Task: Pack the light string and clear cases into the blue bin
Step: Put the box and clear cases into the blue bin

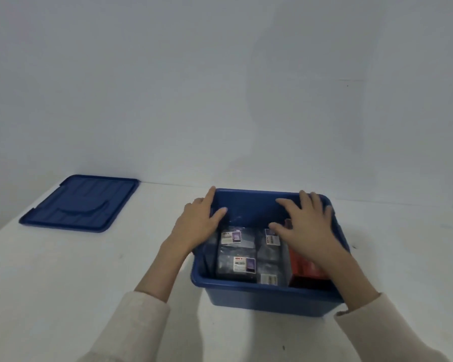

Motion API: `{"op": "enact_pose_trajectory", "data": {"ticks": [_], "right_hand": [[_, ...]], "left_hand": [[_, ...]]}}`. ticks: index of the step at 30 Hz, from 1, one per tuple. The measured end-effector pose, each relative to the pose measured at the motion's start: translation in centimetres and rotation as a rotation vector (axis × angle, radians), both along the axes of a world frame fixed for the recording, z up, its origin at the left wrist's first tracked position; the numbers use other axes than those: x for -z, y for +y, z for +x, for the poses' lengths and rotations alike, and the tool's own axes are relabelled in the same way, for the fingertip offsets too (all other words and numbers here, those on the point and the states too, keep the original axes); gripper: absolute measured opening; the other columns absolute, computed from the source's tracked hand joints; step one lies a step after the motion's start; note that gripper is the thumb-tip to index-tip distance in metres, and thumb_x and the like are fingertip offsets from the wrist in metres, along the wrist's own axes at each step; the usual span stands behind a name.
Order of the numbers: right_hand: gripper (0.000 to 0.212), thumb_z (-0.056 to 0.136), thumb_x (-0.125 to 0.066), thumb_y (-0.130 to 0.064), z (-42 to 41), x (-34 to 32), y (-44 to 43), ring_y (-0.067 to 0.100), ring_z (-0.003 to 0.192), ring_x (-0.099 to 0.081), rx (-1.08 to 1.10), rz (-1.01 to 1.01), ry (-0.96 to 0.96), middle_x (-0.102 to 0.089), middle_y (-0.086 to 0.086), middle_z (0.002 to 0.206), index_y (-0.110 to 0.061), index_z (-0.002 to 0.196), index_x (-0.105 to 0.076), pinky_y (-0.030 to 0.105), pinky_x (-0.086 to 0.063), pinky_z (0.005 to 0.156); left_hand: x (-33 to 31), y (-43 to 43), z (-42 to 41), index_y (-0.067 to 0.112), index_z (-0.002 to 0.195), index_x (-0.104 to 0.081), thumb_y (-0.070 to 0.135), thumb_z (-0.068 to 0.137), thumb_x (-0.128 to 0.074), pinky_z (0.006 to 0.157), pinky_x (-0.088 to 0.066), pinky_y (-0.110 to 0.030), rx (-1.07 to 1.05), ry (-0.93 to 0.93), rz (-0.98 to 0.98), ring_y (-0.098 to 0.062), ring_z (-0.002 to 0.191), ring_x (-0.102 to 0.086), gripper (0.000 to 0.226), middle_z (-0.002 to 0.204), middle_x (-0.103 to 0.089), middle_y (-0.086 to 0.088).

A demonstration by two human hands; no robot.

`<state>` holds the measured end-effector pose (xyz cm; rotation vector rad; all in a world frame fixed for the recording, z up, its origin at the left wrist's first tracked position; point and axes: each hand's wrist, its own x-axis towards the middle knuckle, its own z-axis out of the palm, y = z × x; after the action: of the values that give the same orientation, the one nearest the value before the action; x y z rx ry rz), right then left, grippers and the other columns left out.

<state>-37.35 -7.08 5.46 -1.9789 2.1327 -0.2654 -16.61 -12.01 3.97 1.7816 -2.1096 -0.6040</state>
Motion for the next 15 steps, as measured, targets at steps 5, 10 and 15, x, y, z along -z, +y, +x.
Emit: {"op": "enact_pose_trajectory", "data": {"ticks": [5, 10, 15], "right_hand": [[0.070, 0.092, -0.048, -0.048, 11.3, -0.3, -0.2, 0.017, 0.146, -0.001, -0.203, 0.104, -0.589, -0.005, -0.001, 0.159, -0.030, 0.149, -0.013, 0.039, -0.011, 0.117], [0.070, 0.096, -0.039, -0.045, 14.5, 0.8, -1.0, 0.019, 0.145, -0.004, -0.097, 0.077, -0.519, 0.004, 0.000, 0.159, -0.024, 0.150, 0.001, 0.035, -0.014, 0.115], [0.064, 0.100, -0.035, -0.037, 14.6, 1.2, -1.1, 0.020, 0.144, -0.009, -0.105, 0.118, -0.380, 0.000, -0.001, 0.159, -0.025, 0.149, 0.005, 0.035, -0.015, 0.115]], "left_hand": [[0.6, -2.3, 6.8, 0.016, 0.145, -0.032, 0.040, 0.098, -0.039, 0.111, -0.025, -0.035, -0.149, 0.201, 0.058, -0.024, 0.136, -0.034, 0.053, 0.148, -0.038, -0.007], [4.4, -5.9, 15.9, 0.009, 0.146, -0.024, 0.026, 0.096, -0.045, 0.110, -0.024, -0.039, -0.334, -0.109, 0.139, -0.032, 0.137, -0.027, 0.057, 0.147, -0.034, -0.015], [6.8, -6.9, 20.0, 0.007, 0.141, -0.026, 0.013, 0.093, -0.040, 0.102, -0.035, -0.042, -0.386, -0.315, 0.208, -0.033, 0.130, -0.032, 0.050, 0.141, -0.036, -0.014]]}}
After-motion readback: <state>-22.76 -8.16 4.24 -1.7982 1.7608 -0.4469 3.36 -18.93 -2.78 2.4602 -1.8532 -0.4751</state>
